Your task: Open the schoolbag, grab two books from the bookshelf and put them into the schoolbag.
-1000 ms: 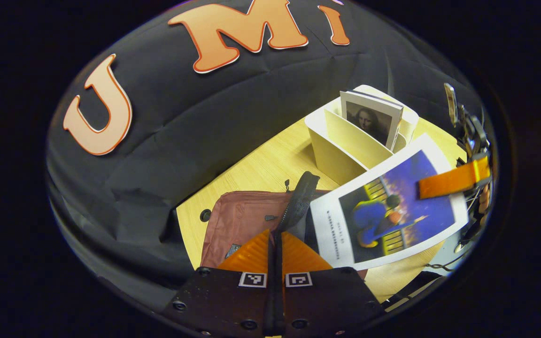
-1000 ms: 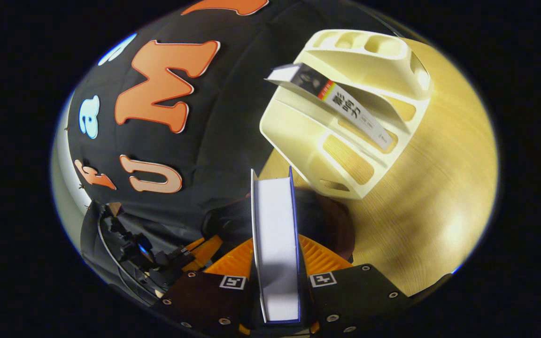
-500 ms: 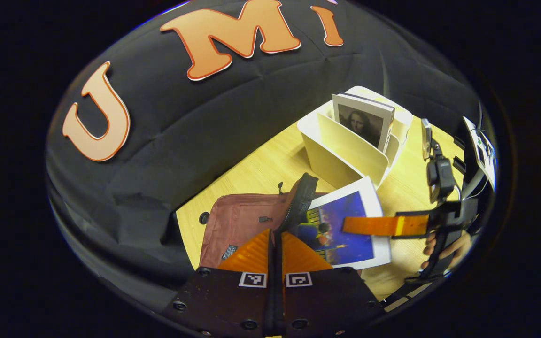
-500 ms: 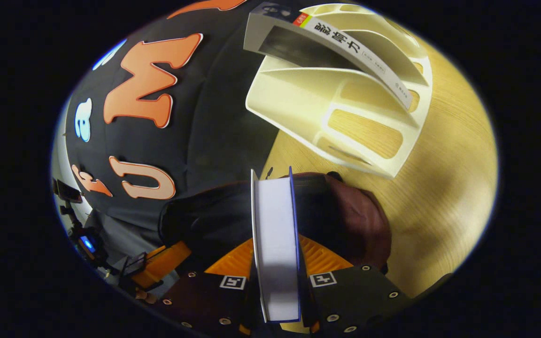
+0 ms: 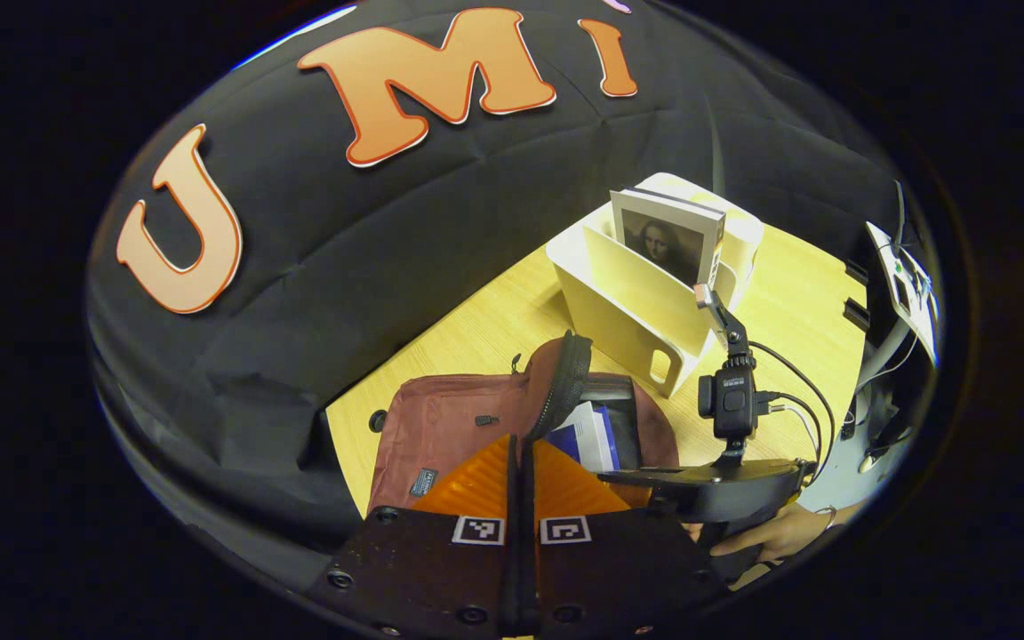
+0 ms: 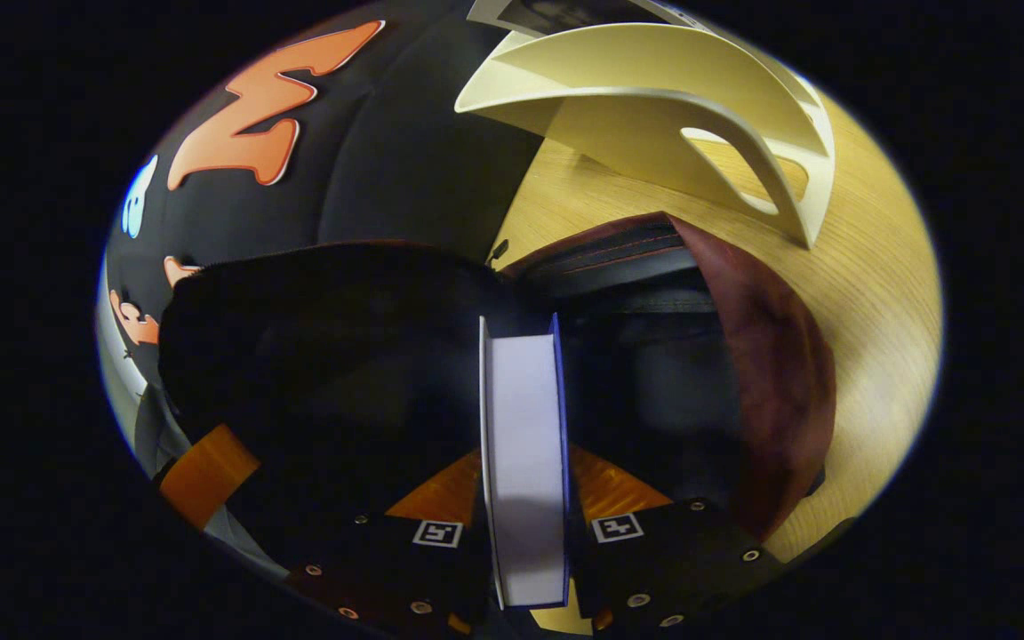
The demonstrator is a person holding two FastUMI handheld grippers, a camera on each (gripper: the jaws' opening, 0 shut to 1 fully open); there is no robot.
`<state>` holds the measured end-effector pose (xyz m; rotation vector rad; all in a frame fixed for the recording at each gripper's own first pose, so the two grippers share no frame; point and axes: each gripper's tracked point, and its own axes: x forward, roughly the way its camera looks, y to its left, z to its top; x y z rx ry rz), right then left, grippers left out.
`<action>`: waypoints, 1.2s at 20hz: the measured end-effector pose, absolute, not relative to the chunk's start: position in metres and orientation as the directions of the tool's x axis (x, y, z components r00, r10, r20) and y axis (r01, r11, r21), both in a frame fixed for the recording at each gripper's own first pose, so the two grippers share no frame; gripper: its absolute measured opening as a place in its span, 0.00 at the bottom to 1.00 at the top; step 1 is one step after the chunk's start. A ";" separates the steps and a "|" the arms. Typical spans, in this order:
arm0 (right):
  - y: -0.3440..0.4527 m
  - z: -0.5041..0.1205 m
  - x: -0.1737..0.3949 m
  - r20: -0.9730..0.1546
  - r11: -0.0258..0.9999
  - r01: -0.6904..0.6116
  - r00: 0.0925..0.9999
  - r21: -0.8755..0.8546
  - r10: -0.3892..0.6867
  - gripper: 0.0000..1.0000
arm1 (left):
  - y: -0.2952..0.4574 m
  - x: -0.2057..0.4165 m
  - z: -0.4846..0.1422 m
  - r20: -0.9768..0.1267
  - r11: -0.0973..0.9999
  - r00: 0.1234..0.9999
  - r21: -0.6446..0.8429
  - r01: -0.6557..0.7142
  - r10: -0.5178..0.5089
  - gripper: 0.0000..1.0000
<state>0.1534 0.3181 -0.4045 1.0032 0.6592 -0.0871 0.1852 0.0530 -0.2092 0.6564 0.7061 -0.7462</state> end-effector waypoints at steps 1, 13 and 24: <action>0.314 -0.408 0.151 -0.567 0.550 0.379 0.793 0.744 0.221 0.46 | 0.054 0.187 -0.209 -0.758 0.568 0.537 0.273 0.777 -0.370 0.01; 0.214 -0.385 0.102 -0.622 0.559 0.469 0.776 0.684 0.109 0.97 | 0.057 0.182 -0.223 -0.759 0.569 0.526 0.255 0.782 -0.383 0.00; 0.097 -0.281 0.058 -0.579 0.635 0.486 0.812 0.600 -0.075 0.97 | 0.050 0.171 -0.231 -0.761 0.577 0.503 0.211 0.789 -0.410 0.01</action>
